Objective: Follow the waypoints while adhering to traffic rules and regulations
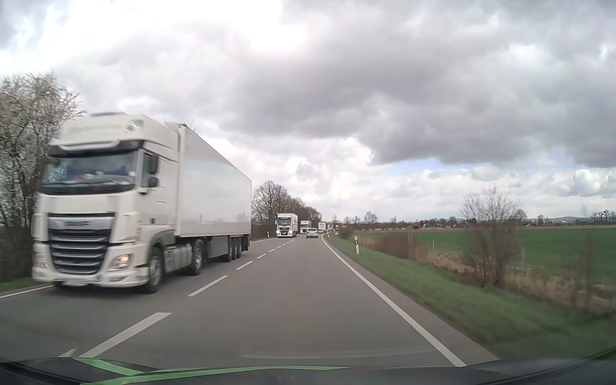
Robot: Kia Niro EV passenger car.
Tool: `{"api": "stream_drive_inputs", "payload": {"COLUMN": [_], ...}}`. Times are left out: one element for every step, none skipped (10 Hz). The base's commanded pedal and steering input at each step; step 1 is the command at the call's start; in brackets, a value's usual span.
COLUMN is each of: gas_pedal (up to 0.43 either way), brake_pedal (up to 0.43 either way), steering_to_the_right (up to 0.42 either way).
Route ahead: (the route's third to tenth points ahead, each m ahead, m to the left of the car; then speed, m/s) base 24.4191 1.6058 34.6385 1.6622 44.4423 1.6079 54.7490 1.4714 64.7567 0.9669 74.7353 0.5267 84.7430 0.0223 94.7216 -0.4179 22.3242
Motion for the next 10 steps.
{"api": "stream_drive_inputs", "payload": {"gas_pedal": [0.197,0.197,0.197,0.189,0.189,0.189,0.189,0.189,0.177,0.177], "brake_pedal": [0.000,0.000,0.000,0.000,0.000,0.000,0.000,0.000,0.000,0.000], "steering_to_the_right": [0.003,0.003,0.003,0.003,0.003,0.003,0.003,0.003,0.003,0.003]}}
